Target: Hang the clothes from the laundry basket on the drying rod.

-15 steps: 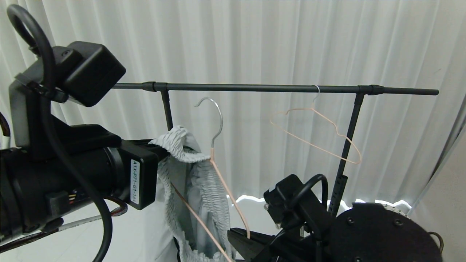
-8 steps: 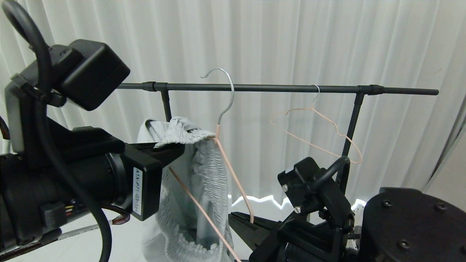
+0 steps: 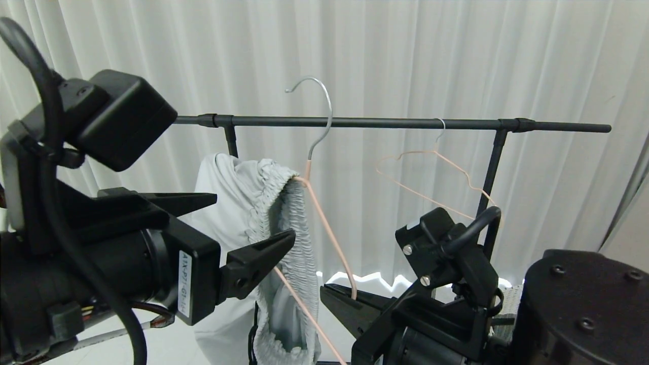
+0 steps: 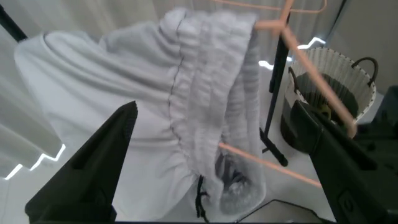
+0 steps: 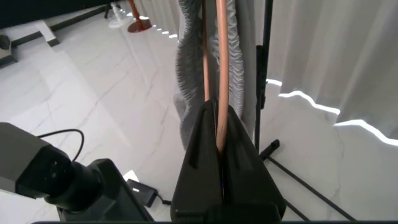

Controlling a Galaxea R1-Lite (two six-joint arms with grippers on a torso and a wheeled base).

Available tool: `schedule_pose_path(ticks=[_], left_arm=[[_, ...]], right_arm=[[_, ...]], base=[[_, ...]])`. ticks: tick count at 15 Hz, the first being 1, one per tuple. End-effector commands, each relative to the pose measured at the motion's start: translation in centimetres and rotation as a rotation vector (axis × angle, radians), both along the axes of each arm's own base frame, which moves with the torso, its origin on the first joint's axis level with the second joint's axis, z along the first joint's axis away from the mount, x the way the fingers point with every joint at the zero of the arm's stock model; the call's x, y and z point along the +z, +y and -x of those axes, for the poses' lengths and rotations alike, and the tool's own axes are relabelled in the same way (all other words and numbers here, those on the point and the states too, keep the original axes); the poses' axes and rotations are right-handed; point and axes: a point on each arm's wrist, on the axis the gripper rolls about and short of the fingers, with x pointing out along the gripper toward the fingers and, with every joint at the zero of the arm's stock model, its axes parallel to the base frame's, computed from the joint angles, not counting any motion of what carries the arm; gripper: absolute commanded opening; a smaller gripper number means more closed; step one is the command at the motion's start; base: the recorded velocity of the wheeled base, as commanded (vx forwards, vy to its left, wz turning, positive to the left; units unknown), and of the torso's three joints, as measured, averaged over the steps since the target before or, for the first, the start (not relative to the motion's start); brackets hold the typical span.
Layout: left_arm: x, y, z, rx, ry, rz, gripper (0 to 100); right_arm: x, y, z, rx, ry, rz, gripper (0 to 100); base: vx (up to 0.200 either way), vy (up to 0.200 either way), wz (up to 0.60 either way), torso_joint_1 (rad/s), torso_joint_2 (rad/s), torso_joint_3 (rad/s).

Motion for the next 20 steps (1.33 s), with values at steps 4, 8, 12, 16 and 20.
schedule_pose_path(ticks=[4,8,12,16,20], left_arm=[[-0.2,3.0,2.2,-0.027,-0.061,-0.020,100],[0.7,5.1,4.0,-0.200,-0.145,-0.018,100],[-0.7,5.3,3.8,-0.306,-0.126,-0.068,100],[-2.8,4.9,4.0,-0.453,-0.063,-0.101,100],[-4.4,4.1,3.8,-0.643,0.003,-0.118,100]], right_arm=[[-0.8,-2.6,-0.6,-0.037,-0.034,0.060,0],[-2.0,-6.4,0.5,0.008,-0.029,0.100,0],[-3.4,-10.0,1.9,0.100,-0.072,0.162,0],[-4.2,-12.0,3.3,0.203,-0.107,0.185,0],[-5.7,-13.6,5.0,0.330,-0.120,0.220,0]], base=[[0.000,0.000,0.00,0.000,0.00,0.000],[0.000,0.000,0.00,0.000,0.00,0.000],[0.000,0.000,0.00,0.000,0.00,0.000],[0.000,0.000,0.00,0.000,0.00,0.000],[0.000,0.000,0.00,0.000,0.00,0.000]])
